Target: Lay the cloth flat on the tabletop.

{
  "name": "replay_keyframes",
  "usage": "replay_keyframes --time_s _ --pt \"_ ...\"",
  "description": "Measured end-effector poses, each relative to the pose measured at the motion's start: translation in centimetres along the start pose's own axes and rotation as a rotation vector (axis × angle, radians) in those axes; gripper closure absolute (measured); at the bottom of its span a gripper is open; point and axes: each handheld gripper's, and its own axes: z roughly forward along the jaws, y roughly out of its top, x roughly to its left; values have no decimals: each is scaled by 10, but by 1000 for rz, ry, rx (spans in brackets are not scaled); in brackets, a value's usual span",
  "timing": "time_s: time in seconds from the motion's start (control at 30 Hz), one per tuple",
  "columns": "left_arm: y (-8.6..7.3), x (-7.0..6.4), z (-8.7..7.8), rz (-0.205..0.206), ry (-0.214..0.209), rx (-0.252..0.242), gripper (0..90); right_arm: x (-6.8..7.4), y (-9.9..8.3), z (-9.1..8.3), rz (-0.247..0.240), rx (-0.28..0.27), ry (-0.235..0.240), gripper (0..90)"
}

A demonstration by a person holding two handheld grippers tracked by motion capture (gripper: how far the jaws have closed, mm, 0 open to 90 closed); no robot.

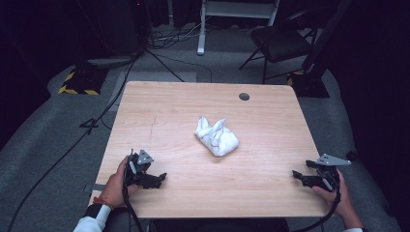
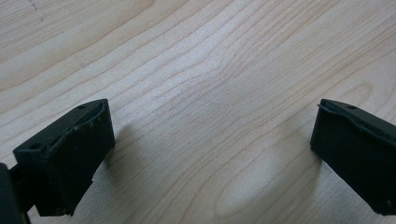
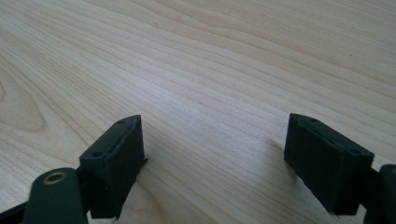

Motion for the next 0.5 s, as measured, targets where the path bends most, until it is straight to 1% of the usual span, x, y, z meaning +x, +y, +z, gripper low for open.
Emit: replay_keyframes --time_s 0.17,0.2,0.3,0.37,0.4,0.43,0.47,0.5 --pt "0 0 0 2 1 -1 2 0 0 0 2 1 -2 197" --pt "1 2 0 20 -10 0 1 0 1 1 2 1 -4 196" --pt "-1 4 -1 35 -29 -2 2 1 2 1 -2 5 -5 192" --pt "-1 4 -2 56 -43 1 3 1 4 2 -12 13 -19 204" --pt "-2 3 -2 62 -51 -7 9 1 6 2 -9 7 -37 221" --pt "-2 2 -3 85 -57 -14 33 2 9 2 -10 -4 -52 231" --pt "-2 2 -3 95 -73 -12 34 2 12 1 -13 -12 -57 243" --pt "-2 2 -3 97 -83 -6 34 2 17 1 -17 -24 -48 246"
